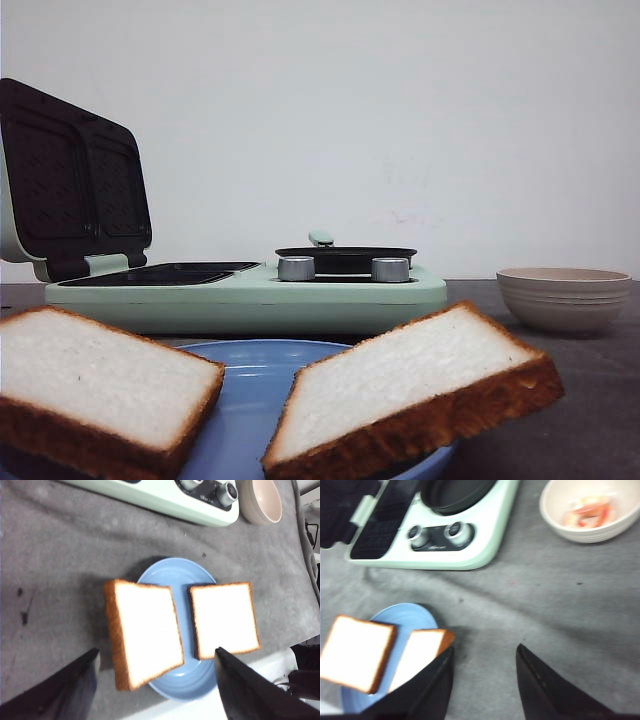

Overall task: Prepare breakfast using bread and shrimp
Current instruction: 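Move the left gripper over the bread slice on the blue plate, then grasp the bread slice nearest the left gripper by its edge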

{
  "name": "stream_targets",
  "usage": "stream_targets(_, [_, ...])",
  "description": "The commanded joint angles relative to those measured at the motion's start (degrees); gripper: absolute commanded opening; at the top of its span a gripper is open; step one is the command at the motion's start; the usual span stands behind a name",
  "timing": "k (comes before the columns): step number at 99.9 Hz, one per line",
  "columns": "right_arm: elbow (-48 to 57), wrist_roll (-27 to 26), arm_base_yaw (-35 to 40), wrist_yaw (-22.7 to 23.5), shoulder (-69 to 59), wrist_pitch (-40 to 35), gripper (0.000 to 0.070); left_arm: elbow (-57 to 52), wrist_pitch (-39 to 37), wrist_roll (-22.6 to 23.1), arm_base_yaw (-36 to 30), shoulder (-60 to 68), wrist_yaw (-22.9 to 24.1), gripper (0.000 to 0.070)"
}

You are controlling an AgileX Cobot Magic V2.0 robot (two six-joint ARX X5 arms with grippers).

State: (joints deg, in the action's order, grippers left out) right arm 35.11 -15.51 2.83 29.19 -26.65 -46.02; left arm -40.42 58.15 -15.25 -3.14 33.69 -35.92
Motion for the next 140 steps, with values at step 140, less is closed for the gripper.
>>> stream_targets(140, [0.57, -0.57, 0.04, 2.38, -0.17, 0.59, 0.0241, 7.41, -12.5, 0.42, -8.96, 25.27, -2.62, 0.0521])
